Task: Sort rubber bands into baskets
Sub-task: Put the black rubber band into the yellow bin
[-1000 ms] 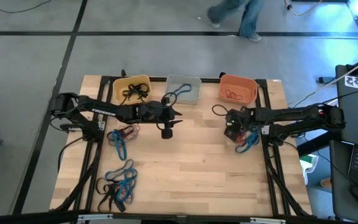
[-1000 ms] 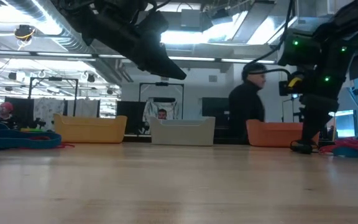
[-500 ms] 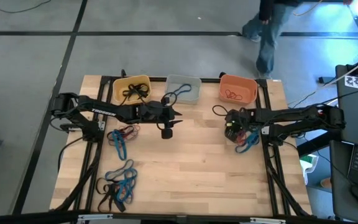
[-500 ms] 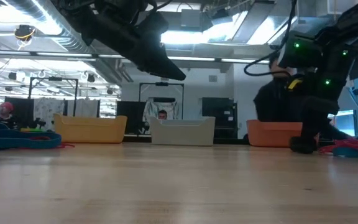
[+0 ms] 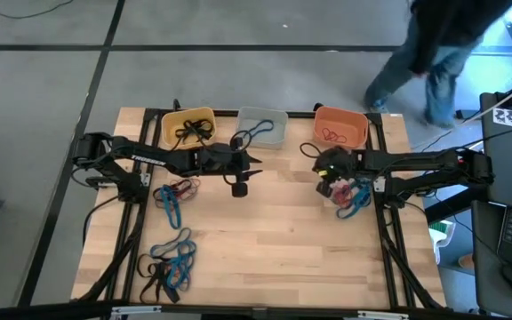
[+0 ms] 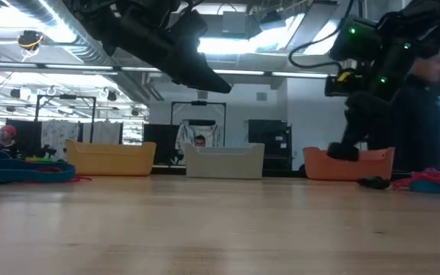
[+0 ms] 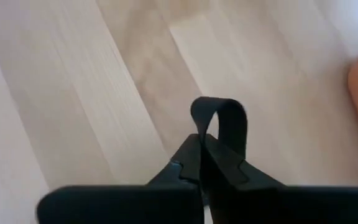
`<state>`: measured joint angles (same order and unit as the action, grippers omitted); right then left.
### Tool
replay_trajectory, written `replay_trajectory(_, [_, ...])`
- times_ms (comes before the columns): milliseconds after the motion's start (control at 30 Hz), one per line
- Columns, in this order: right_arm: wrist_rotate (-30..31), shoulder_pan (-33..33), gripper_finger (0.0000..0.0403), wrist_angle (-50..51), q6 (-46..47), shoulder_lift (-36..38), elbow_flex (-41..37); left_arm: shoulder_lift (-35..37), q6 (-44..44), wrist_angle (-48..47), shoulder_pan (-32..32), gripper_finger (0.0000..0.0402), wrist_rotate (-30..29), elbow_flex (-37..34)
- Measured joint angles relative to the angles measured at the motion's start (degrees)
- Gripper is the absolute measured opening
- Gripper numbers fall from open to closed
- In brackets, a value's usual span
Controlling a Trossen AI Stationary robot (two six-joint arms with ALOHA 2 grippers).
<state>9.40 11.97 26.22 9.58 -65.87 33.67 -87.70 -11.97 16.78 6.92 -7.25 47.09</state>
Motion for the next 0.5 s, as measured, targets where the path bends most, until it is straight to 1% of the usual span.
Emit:
replay_trajectory(200, [-4.94,-0.81,0.0004,-12.65,-3.95,0.00,0.00,0.00,0.05,0.17,-0.02,0.0127,0.00,0.00])
replay_trajectory(333, [-5.53,-3.51,0.0006,-21.24,-7.00,0.00,0.00,0.00,0.30,0.19,-0.02,0.0127,0.00,0.00])
replay_trajectory(500, [-4.98,-6.67,0.0002,-29.46,-10.19,0.00,0.00,0.00,1.33,2.15,-0.02,0.0127,0.02,0.00])
